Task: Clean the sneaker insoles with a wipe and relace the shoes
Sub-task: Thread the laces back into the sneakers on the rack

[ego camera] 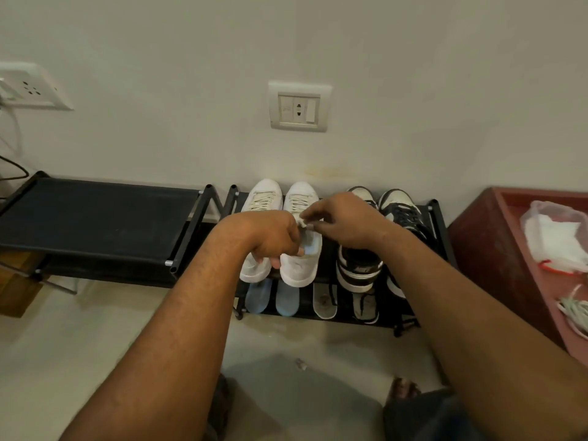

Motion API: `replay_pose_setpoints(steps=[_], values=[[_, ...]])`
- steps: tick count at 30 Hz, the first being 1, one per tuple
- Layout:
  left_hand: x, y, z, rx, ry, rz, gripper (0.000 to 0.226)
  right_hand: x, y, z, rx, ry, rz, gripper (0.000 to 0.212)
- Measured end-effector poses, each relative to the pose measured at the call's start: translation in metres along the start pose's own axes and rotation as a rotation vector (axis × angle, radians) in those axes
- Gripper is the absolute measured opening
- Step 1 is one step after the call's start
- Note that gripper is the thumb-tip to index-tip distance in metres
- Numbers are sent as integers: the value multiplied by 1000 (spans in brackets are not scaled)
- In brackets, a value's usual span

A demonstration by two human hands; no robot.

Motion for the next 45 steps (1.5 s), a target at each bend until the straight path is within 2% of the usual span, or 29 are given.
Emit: replay_pose_setpoints(steps=[3, 5, 7, 12, 16, 20, 25, 30, 38, 42, 45], values=[[21, -4, 5, 137, 66, 10, 21, 34, -29, -33, 210, 64, 49, 23], [37, -5, 13, 263, 98, 25, 29, 58, -39, -57, 284, 126, 43, 18], [51, 0, 23, 403, 131, 28, 38, 73, -44, -75, 311, 181, 1, 16], [59, 37, 25, 668, 144, 18, 41, 87, -49, -85, 286, 198, -106, 15], [54, 52, 34, 653, 76, 116, 42, 110, -46, -91, 232, 291, -153, 13], [51, 49, 54, 655, 9, 124, 41, 125, -40, -89, 205, 368, -163, 23], [53, 38, 68, 668, -26, 118, 21, 119, -28, -76, 221, 394, -232, 40], [44, 37, 75, 664, -21, 0, 12, 120, -28, -69, 242, 449, -226, 29], [38, 38, 72, 648, -16, -151, 13, 121, -27, -68, 256, 492, -101, 22], [42, 37, 72, 594, -49, -320, 23, 121, -25, -67, 284, 505, 28, 23], [47, 35, 73, 564, -64, -442, 40, 117, -21, -64, 247, 534, 179, 35]])
Point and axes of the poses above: each hand's wrist, its own z-axis towards the middle knuckle, its own y-axis out of the palm, x = y × z, the point moved 6 cm from there along z, towards the middle knuckle, and after that the axes turned 1 degree about y, right-handed, at the moved point
